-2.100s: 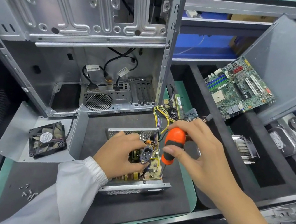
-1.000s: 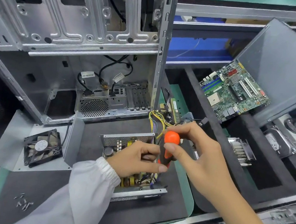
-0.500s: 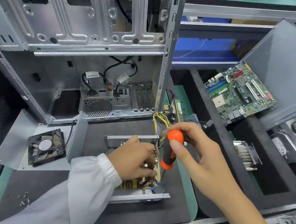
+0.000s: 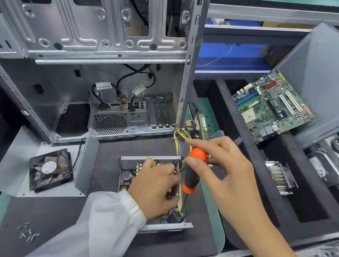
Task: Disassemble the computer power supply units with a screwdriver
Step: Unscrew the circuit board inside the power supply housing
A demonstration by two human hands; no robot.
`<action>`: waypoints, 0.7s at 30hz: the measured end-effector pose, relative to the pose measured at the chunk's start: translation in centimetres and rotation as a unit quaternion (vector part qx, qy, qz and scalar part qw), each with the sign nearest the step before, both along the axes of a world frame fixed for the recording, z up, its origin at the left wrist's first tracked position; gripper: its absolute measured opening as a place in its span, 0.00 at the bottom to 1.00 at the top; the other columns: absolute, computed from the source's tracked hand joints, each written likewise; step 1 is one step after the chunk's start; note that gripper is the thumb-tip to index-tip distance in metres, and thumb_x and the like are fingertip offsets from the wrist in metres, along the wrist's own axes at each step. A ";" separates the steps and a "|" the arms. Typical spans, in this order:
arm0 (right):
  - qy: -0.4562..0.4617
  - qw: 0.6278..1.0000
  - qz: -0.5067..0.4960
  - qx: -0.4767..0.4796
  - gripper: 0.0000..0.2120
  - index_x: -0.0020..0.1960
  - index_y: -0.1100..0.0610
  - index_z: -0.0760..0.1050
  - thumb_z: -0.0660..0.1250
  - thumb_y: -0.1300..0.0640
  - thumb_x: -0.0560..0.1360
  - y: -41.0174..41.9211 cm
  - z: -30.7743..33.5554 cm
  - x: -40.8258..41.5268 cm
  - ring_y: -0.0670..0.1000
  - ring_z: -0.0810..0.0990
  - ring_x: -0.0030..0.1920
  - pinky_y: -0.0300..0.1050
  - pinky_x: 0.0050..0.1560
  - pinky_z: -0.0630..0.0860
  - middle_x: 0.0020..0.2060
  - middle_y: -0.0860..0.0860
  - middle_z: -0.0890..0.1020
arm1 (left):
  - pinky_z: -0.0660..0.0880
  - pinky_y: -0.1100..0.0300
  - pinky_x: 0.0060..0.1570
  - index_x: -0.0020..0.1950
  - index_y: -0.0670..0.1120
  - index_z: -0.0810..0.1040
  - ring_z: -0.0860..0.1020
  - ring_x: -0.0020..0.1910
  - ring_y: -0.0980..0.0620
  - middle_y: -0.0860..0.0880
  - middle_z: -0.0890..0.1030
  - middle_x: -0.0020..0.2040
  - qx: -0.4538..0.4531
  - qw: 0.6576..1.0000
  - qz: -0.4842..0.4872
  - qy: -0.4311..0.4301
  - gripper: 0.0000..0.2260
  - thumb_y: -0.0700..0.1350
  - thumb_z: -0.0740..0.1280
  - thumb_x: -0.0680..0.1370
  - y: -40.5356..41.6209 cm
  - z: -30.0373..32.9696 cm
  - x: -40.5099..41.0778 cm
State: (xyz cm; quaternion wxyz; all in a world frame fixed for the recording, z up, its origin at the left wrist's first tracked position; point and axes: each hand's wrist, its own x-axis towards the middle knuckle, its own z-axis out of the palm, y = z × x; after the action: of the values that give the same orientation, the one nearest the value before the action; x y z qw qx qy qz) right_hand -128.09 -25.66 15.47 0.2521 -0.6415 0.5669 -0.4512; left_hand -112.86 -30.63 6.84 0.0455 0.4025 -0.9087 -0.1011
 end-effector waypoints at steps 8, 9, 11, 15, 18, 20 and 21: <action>0.003 0.998 0.047 0.043 0.08 0.54 0.53 0.73 0.56 0.54 0.80 0.5 0.0 0.4 0.50 0.77 0.50 0.50 0.51 0.74 0.48 0.47 0.78 | 0.49 0.56 0.42 0.38 0.51 0.81 0.61 0.38 0.54 0.54 0.65 0.39 -0.006 0.999 -0.029 0.041 0.12 0.57 0.66 0.74 -0.4 -0.3 0.5; 0.002 0.998 0.049 0.043 0.08 0.53 0.53 0.73 0.57 0.52 0.81 0.4 0.0 0.6 0.50 0.77 0.48 0.50 0.49 0.74 0.47 0.47 0.77 | 0.50 0.56 0.42 0.39 0.52 0.81 0.61 0.38 0.54 0.54 0.65 0.40 -0.005 0.999 -0.033 0.037 0.12 0.58 0.66 0.75 -0.4 -0.3 0.6; 0.004 0.999 0.040 0.035 0.08 0.50 0.52 0.75 0.62 0.48 0.79 0.3 0.0 0.9 0.48 0.76 0.47 0.45 0.45 0.74 0.45 0.47 0.75 | 0.50 0.56 0.43 0.42 0.52 0.82 0.64 0.41 0.54 0.54 0.68 0.42 -0.002 0.999 -0.040 0.027 0.14 0.60 0.65 0.75 -0.4 -0.2 0.6; -0.057 0.998 0.013 0.029 0.11 0.51 0.51 0.82 0.70 0.49 0.71 0.5 0.2 0.8 0.46 0.75 0.46 0.31 0.41 0.72 0.44 0.48 0.72 | 0.49 0.57 0.44 0.45 0.53 0.82 0.63 0.43 0.54 0.54 0.68 0.44 0.004 0.999 -0.044 0.011 0.15 0.62 0.63 0.76 -0.4 -0.3 0.7; -0.025 0.999 0.018 0.016 0.13 0.58 0.50 0.81 0.69 0.50 0.74 0.9 0.5 0.2 0.48 0.78 0.48 0.40 0.48 0.76 0.44 0.47 0.76 | 0.49 0.56 0.44 0.46 0.53 0.82 0.61 0.43 0.56 0.54 0.65 0.43 0.008 0.999 -0.042 -0.003 0.15 0.62 0.63 0.77 -0.4 -0.4 0.7; -0.001 0.999 0.036 0.020 0.12 0.59 0.51 0.78 0.66 0.53 0.77 1.3 0.6 -0.1 0.47 0.78 0.52 0.42 0.55 0.75 0.47 0.44 0.80 | 0.49 0.57 0.44 0.46 0.53 0.82 0.63 0.43 0.55 0.54 0.65 0.43 0.009 0.999 -0.038 -0.004 0.15 0.61 0.62 0.77 -0.5 -0.5 0.7; 0.003 0.999 0.048 0.026 0.11 0.59 0.52 0.78 0.64 0.56 0.78 1.4 0.6 -0.2 0.47 0.78 0.54 0.42 0.56 0.74 0.48 0.43 0.80 | 0.50 0.57 0.44 0.46 0.53 0.82 0.63 0.43 0.55 0.54 0.65 0.42 0.009 0.999 -0.037 -0.003 0.14 0.61 0.63 0.77 -0.5 -0.5 0.7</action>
State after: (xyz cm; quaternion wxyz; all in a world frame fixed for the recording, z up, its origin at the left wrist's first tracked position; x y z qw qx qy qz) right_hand -128.27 -24.22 16.10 0.2885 -0.6622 0.5481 -0.4219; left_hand -112.20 -31.09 6.34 0.0352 0.3693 -0.9222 -0.1094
